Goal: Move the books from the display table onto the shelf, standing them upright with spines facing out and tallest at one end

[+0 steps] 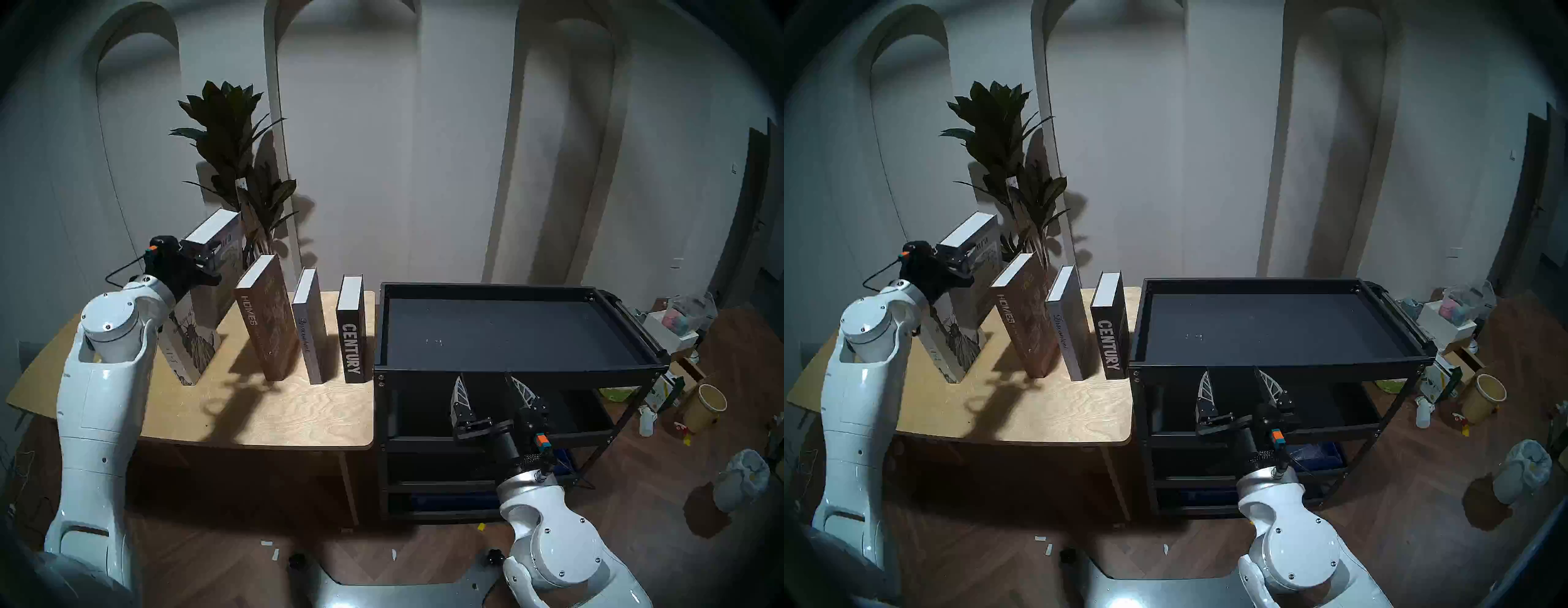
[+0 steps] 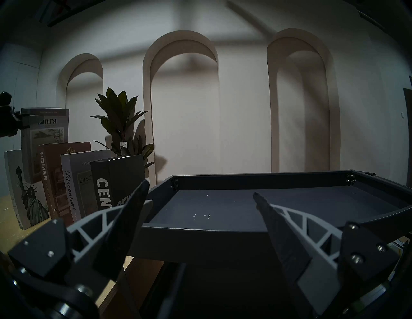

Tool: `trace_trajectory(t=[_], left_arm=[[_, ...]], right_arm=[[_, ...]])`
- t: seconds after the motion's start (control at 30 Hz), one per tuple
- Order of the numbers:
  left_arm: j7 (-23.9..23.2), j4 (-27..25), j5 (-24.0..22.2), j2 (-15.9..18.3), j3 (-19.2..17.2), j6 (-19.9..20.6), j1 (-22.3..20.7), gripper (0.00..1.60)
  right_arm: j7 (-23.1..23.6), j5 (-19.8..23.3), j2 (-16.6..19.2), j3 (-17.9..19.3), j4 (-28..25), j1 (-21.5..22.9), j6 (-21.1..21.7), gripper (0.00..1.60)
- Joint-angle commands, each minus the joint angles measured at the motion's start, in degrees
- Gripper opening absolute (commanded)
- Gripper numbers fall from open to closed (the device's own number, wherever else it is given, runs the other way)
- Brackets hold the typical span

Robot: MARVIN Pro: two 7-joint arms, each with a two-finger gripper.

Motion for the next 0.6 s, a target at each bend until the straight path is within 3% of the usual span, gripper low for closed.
trace_trajectory(t=[0.0,0.17,0.2,0.57], left_arm=[[1.45,-4.07,2.44,4.88,0.57,1.72,-6.47,0.0],[1.68,-4.24,4.07,7.71,1.15,2.93,-9.39,0.0],[1.83,-5.29,3.71,8.27,0.71,3.0,-8.42,0.0],[1.71,-12.88,-2.57,7.19,0.39,6.13,-13.55,0.0]], right_arm=[[0.02,-0.1,0.03,0.04,-1.09,0.32,-0.35,1.6],[-0.22,0.03,0.24,-0.09,-1.02,0.43,-0.35,1.6],[-0.26,0.05,0.28,-0.11,-1.01,0.45,-0.35,1.6],[-0.75,0.32,0.7,-0.41,-0.73,0.73,-0.32,1.6]])
